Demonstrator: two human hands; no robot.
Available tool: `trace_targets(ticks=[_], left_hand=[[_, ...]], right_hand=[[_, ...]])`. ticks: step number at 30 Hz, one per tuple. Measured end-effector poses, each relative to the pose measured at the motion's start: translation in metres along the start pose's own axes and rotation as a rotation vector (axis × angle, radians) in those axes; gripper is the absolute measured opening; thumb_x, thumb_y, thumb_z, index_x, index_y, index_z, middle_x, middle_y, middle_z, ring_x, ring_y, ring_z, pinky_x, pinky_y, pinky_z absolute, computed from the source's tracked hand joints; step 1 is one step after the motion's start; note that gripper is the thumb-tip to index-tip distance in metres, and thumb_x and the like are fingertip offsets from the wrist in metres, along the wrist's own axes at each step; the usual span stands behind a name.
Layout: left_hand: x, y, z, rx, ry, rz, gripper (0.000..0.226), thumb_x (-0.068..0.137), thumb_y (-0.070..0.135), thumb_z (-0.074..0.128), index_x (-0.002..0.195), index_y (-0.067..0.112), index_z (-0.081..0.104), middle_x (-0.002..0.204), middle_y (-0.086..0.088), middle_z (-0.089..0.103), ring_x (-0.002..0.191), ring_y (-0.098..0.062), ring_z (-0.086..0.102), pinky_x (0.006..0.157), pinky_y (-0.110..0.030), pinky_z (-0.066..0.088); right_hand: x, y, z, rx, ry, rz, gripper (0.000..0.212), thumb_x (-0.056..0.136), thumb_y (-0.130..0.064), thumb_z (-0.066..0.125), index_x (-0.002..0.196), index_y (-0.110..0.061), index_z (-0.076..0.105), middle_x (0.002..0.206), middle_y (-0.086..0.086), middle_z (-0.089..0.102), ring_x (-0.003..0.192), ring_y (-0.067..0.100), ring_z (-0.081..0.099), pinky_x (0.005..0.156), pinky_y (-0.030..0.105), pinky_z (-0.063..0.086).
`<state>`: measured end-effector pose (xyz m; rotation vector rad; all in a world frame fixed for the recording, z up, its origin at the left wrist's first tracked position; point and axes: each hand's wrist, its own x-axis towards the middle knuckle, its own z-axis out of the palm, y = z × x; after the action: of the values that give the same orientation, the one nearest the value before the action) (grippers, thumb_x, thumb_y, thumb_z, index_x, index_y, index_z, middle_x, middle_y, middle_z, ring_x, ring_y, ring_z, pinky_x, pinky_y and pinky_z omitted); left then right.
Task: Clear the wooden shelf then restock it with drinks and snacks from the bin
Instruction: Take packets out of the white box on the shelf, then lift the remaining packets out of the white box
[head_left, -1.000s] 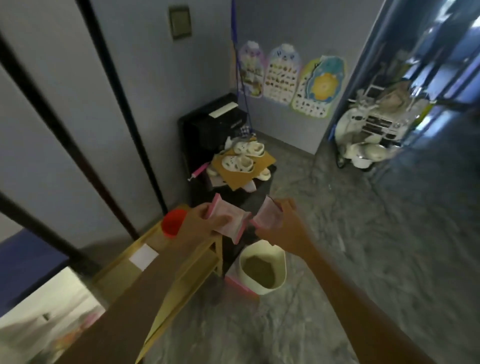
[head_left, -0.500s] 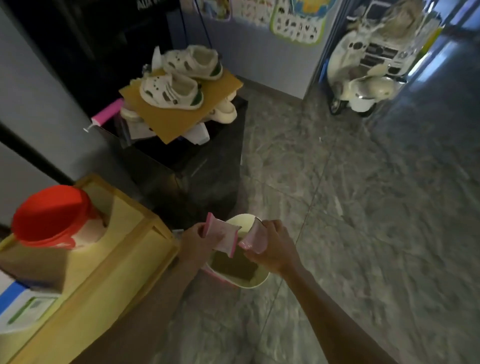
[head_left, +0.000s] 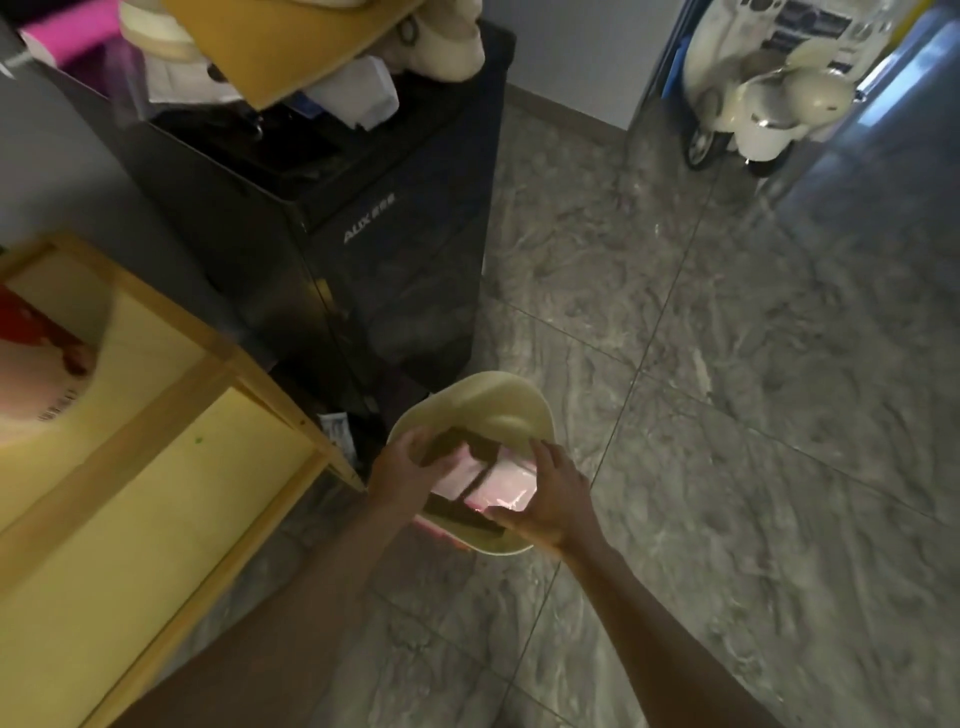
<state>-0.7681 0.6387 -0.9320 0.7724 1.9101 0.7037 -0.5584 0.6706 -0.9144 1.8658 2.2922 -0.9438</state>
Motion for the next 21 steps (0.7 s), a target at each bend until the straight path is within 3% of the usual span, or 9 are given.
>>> trace_targets(ticks=[2,5,8,9,11,14,17,21], left_hand=[[-0.011,0.009,-0.009,0.060,0.005,0.070,0.072,0.086,0.043,0.084,0.148,0.018,0.056,0.134,0.004,0.064,0.125,-0.019,0.059,0.109,-0.039,0.048],[-0.040,0.029,-0.028,0.131,-0.024,0.187,0.071,0.089,0.046,0.080,0.151,0.023,0.052,0.130,0.012,0.057,0.125,-0.015,0.056,0.108,-0.038,0.049],[-0.075,0.064,-0.056,0.249,-0.022,0.329,0.071,0.091,0.057,0.073,0.151,0.027,0.048,0.135,0.016,0.052,0.130,-0.013,0.054,0.104,-0.023,0.045],[-0.088,0.078,-0.067,0.319,-0.002,0.374,0.075,0.092,0.063,0.068,0.154,0.026,0.045,0.143,0.015,0.050,0.136,-0.012,0.050,0.109,-0.022,0.040],[-0.114,0.114,-0.096,0.436,0.040,0.444,0.095,0.088,0.083,0.051,0.161,0.026,0.035,0.165,0.008,0.037,0.154,-0.017,0.034,0.124,-0.036,0.026],[-0.153,0.179,-0.148,0.572,0.081,0.535,0.116,0.074,0.103,0.018,0.165,0.030,0.022,0.174,0.006,0.019,0.162,-0.016,0.011,0.130,-0.047,0.009],[-0.206,0.257,-0.208,0.679,0.168,0.616,0.111,0.079,0.098,0.021,0.167,0.029,0.015,0.176,0.006,0.011,0.162,-0.014,0.002,0.131,-0.048,0.006],[-0.289,0.349,-0.289,0.691,0.318,0.686,0.113,0.078,0.099,0.024,0.166,0.027,0.016,0.174,0.002,0.017,0.162,-0.020,0.011,0.130,-0.051,0.012]], right_hand=[[-0.005,-0.004,-0.010,-0.005,-0.001,-0.005,0.125,0.065,-0.081,0.079,0.164,-0.025,0.028,0.163,0.001,0.037,0.146,0.026,0.042,0.121,0.049,0.035],[-0.022,-0.022,-0.039,0.008,0.000,-0.013,0.133,0.064,-0.090,0.067,0.167,-0.019,0.022,0.170,0.004,0.030,0.152,0.028,0.037,0.123,0.050,0.034],[-0.043,-0.047,-0.084,0.022,0.013,-0.021,0.146,0.057,-0.106,0.049,0.168,-0.017,0.019,0.174,0.005,0.022,0.157,0.030,0.029,0.125,0.053,0.032],[-0.050,-0.057,-0.102,0.028,0.028,-0.021,0.144,0.058,-0.108,0.047,0.168,-0.019,0.020,0.174,0.005,0.022,0.158,0.031,0.028,0.124,0.055,0.034],[-0.068,-0.083,-0.146,0.015,0.052,-0.026,0.127,0.074,-0.097,0.054,0.169,-0.022,0.017,0.177,0.003,0.017,0.162,0.029,0.020,0.127,0.055,0.028],[-0.104,-0.128,-0.229,-0.029,0.118,-0.049,0.114,0.088,-0.086,0.053,0.171,-0.022,0.008,0.179,0.001,0.005,0.165,0.025,0.006,0.131,0.052,0.019],[-0.148,-0.179,-0.321,-0.040,0.205,-0.079,0.113,0.089,-0.086,0.050,0.171,-0.022,0.005,0.179,0.001,0.002,0.165,0.024,0.003,0.131,0.049,0.016],[-0.210,-0.242,-0.434,-0.046,0.327,-0.185,0.113,0.089,-0.085,0.050,0.171,-0.019,0.009,0.179,0.001,0.005,0.165,0.023,0.002,0.130,0.048,0.016]])
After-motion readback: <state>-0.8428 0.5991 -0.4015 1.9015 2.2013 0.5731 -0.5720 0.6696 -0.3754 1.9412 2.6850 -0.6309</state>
